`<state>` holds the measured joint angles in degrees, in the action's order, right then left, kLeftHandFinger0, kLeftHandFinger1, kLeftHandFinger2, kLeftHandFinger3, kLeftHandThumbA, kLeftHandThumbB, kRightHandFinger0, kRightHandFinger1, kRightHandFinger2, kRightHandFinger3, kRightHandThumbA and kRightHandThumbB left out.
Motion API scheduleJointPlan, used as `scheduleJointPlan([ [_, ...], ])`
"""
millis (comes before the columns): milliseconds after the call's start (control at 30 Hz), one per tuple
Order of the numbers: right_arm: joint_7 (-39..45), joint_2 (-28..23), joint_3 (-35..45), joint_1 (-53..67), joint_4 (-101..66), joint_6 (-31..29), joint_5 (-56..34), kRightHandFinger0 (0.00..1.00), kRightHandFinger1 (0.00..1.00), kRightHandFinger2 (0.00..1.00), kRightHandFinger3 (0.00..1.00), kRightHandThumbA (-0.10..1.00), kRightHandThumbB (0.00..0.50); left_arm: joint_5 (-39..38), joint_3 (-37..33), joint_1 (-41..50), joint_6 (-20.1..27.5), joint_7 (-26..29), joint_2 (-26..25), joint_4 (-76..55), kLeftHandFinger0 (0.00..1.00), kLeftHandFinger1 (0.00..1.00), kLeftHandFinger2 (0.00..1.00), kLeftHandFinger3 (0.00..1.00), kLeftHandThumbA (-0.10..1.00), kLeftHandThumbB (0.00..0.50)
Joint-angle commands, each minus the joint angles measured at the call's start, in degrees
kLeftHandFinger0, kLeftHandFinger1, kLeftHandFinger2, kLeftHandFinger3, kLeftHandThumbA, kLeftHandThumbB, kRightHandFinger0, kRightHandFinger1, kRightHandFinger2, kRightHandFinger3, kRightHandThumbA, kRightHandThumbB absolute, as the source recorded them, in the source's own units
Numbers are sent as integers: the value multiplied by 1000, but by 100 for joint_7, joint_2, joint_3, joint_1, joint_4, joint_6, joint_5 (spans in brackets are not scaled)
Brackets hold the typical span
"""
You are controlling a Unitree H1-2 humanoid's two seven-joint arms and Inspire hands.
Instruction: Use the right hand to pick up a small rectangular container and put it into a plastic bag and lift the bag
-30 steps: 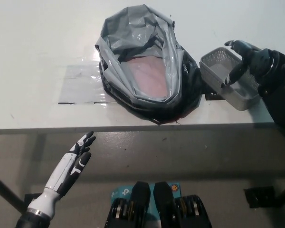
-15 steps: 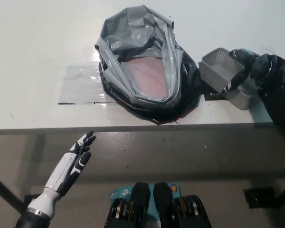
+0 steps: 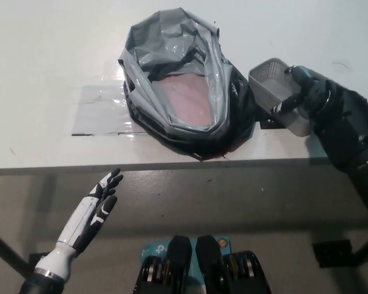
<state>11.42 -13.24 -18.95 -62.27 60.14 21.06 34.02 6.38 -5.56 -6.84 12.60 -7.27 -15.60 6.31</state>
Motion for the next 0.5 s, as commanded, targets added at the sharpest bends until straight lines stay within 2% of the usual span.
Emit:
scheduleJointPlan([
  [0,-1016,122,44,152,266,-568,-103,447,580,683,896,-3,259,-12,50,13,233,-62,-88,-147,1000,1000,1000,1000,1000,491],
  [33,-1100,123,91,190,228,-581,-141,338,443,562,901,-41,233,-19,51,35,246,-58,-81,-152,1000,1000,1000,1000,1000,496],
  [67,-1277,115,184,226,161,-638,-207,323,466,595,893,-73,235,-27,59,13,233,-53,-73,-152,1000,1000,1000,1000,1000,496],
  [100,-1357,115,322,240,142,-690,-330,366,515,644,902,-87,227,-61,66,5,159,-72,-69,-173,1000,1000,1000,1000,1000,500],
  [133,-1414,115,490,294,63,-709,-468,349,490,621,837,-82,229,-37,60,32,181,-62,-68,-184,1000,1000,1000,1000,1000,499],
  [167,-1496,124,664,339,11,-741,-589,412,549,646,790,-76,237,-14,54,58,202,-54,-70,-198,1000,1000,1000,1000,1000,500],
  [200,-1525,130,721,347,3,-756,-610,417,546,637,784,-75,235,-9,53,64,206,-53,-71,-204,1000,1000,1000,1000,1000,500],
  [233,-1621,125,884,340,31,-860,-733,439,567,630,688,-81,243,21,51,62,197,-44,-76,-216,1000,1000,1000,1000,1000,500],
  [300,-1823,96,1168,326,-53,-999,-893,328,443,531,619,-57,252,23,52,31,182,-54,-84,-219,1000,1000,1000,1000,1000,489],
  [333,-1886,82,1305,344,-192,-980,-952,194,317,436,561,-38,249,41,47,55,200,-46,-84,-225,1000,1000,1000,1000,1000,488],
  [400,-1990,55,1408,374,-432,-1021,-948,72,207,347,546,-14,253,26,51,79,184,-57,-92,-232,1000,1000,1000,1000,1000,499],
  [433,-2109,14,1434,344,-607,-1098,-900,35,154,306,575,-3,259,12,56,81,177,-59,-91,-227,1000,1000,1000,1000,1000,498],
  [467,-2152,3,1442,339,-677,-1117,-882,22,153,303,570,2,259,6,59,86,173,-60,-90,-229,1000,1000,1000,1000,1000,498],
])
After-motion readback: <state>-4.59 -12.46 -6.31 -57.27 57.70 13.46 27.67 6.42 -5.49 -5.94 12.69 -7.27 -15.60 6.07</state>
